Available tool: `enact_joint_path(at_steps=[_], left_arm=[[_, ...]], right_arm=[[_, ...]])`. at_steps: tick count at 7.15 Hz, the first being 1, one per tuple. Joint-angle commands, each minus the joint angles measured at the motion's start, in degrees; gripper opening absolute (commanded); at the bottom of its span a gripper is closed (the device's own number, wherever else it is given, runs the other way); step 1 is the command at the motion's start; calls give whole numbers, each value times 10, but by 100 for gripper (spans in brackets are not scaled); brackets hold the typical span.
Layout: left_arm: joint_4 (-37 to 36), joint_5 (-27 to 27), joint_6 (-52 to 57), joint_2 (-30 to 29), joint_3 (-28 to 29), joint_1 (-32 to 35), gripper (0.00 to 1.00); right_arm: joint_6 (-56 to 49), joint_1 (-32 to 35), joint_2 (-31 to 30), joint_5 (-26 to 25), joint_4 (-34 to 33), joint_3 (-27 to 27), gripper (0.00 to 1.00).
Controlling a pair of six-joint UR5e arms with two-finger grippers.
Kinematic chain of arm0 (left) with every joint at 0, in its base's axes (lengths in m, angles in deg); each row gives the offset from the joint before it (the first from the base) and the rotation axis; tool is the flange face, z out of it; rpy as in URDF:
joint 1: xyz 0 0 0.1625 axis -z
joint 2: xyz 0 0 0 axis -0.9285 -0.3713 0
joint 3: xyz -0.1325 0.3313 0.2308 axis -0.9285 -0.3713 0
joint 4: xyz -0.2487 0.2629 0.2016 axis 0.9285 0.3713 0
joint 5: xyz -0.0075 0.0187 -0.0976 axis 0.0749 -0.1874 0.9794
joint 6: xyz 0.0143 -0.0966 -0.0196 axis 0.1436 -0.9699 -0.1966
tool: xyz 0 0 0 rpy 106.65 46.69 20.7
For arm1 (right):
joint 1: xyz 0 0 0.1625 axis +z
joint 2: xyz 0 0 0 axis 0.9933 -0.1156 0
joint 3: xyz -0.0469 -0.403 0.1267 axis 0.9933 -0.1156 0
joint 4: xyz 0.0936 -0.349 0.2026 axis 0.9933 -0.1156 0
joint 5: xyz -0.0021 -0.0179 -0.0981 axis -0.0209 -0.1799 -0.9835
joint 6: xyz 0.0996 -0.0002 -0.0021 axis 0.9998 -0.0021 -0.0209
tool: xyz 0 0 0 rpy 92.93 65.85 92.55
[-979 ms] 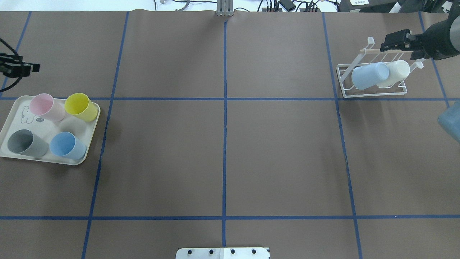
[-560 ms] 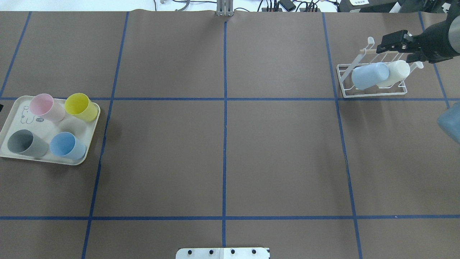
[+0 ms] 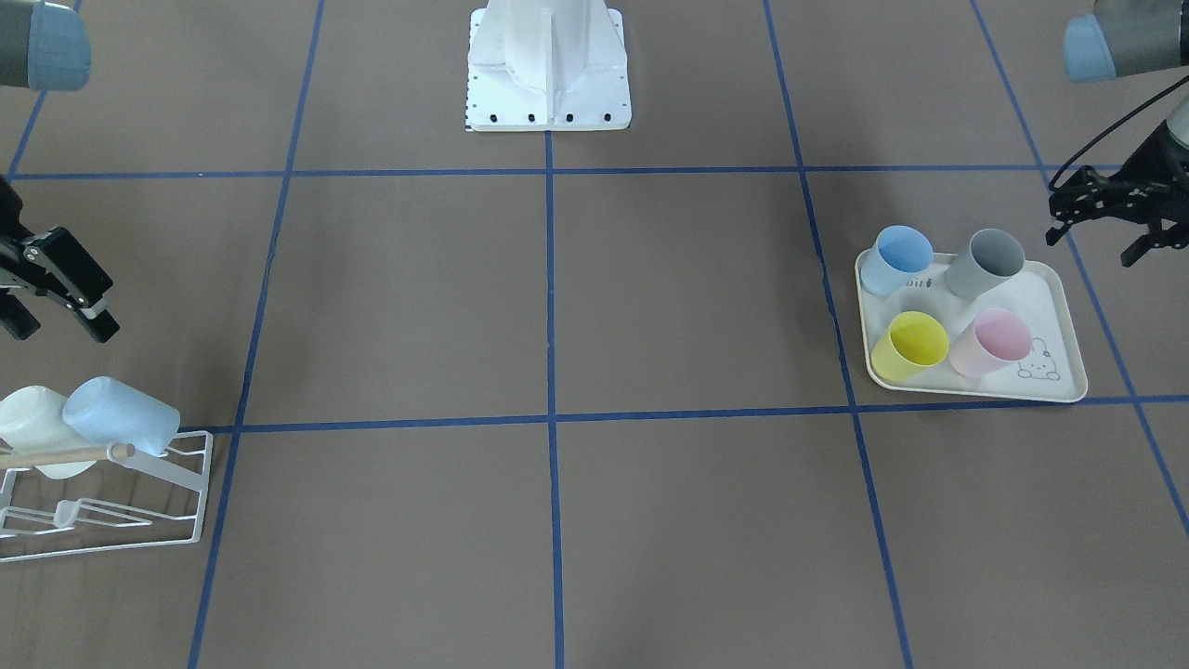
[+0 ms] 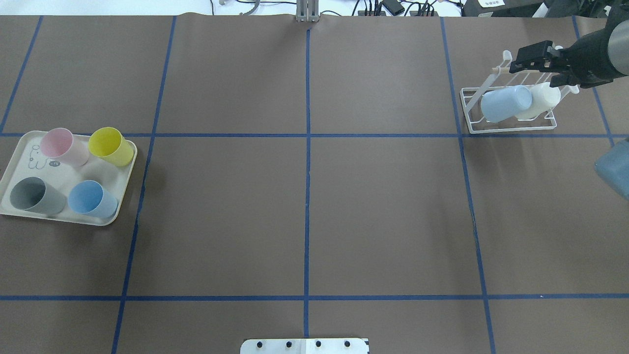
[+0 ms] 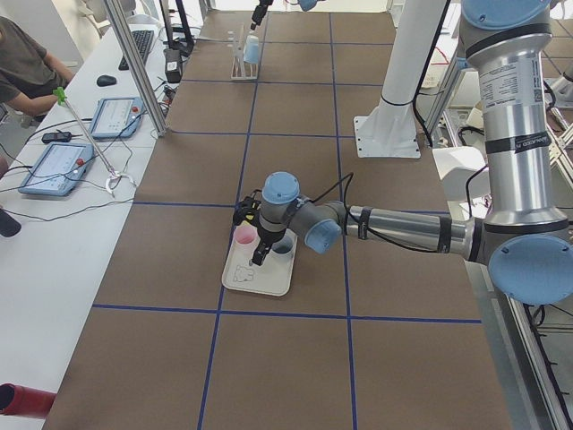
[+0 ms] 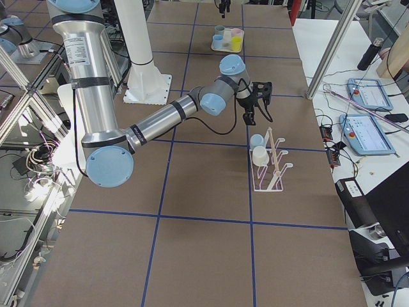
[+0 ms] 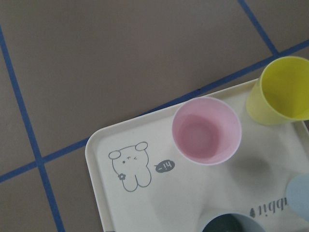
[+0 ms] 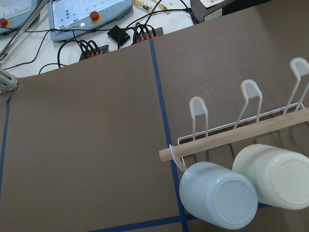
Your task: Transfer IKEA cup to right arm and place on rack
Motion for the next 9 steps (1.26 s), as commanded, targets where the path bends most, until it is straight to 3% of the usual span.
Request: enact_joint_path(at_steps=[1,9], left_arm=[[2,29,-81,1,3,-1,93],[7,25,-87,-19,45,-49,93]], right_arm=[[0,0,0,2,0,2,100],[-1,0,-4,3,1,1,100]])
